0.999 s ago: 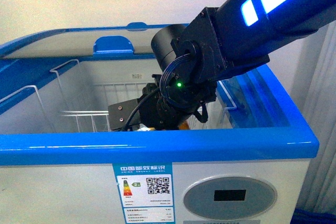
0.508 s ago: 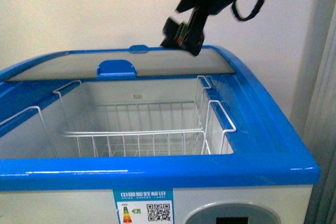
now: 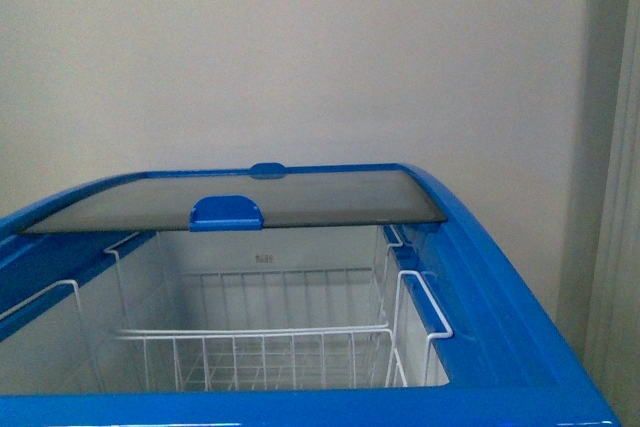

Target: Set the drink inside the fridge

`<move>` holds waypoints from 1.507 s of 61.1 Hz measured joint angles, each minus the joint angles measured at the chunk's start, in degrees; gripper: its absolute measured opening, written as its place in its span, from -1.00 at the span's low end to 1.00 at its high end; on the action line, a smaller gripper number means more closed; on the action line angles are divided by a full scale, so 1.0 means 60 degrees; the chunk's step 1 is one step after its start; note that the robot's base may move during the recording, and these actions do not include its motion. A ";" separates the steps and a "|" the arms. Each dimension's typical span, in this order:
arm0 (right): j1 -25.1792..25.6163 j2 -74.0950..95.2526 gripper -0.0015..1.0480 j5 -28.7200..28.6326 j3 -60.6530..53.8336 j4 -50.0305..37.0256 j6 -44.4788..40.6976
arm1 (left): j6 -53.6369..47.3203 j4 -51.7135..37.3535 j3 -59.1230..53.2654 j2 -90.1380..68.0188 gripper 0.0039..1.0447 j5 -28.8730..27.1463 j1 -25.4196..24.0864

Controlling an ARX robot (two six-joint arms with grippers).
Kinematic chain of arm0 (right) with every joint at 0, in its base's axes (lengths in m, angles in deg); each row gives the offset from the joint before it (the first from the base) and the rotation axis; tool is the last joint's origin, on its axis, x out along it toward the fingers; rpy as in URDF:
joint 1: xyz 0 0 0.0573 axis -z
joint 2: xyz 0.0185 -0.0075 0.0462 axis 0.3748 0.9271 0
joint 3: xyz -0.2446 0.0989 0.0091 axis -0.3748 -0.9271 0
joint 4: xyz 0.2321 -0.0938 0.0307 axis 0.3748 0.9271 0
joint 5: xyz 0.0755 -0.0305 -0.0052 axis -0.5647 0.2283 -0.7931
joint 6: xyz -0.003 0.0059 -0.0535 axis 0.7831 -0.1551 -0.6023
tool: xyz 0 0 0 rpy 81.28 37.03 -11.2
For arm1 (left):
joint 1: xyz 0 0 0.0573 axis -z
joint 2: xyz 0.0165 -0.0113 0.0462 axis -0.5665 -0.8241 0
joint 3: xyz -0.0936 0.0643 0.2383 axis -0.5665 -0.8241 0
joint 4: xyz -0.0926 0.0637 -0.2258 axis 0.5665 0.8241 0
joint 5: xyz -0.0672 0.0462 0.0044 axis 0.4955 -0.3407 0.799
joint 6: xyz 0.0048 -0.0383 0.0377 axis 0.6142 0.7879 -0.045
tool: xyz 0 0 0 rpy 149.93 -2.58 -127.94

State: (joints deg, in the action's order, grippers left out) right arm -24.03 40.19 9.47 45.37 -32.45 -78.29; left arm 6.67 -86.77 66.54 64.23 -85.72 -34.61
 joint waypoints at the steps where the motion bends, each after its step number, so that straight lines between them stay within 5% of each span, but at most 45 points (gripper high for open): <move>1: 0.0135 -0.0572 0.25 -0.0004 -0.0601 0.0000 0.0091 | 0.0000 0.0000 0.0000 0.0000 -0.96 0.0000 0.0004; 9: 0.0313 -0.3027 -0.30 -0.0142 -0.3231 -0.0379 0.0412 | 0.0000 0.0004 0.0000 0.0000 -0.96 0.0018 0.0004; 20: 0.0317 -0.3617 -0.96 -0.0131 -0.4539 -0.0707 0.0448 | 0.0000 0.0004 0.0000 0.0000 -0.96 0.0004 0.0004; 92: 0.0324 -0.6969 -0.95 -0.0149 -0.6604 0.0295 0.0492 | 0.0004 0.0004 0.0000 0.0000 -0.96 0.0000 0.0004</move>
State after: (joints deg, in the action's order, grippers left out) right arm -22.09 -1.62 8.58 5.75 -30.68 -75.34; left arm 6.69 -86.75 66.54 64.23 -85.72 -34.58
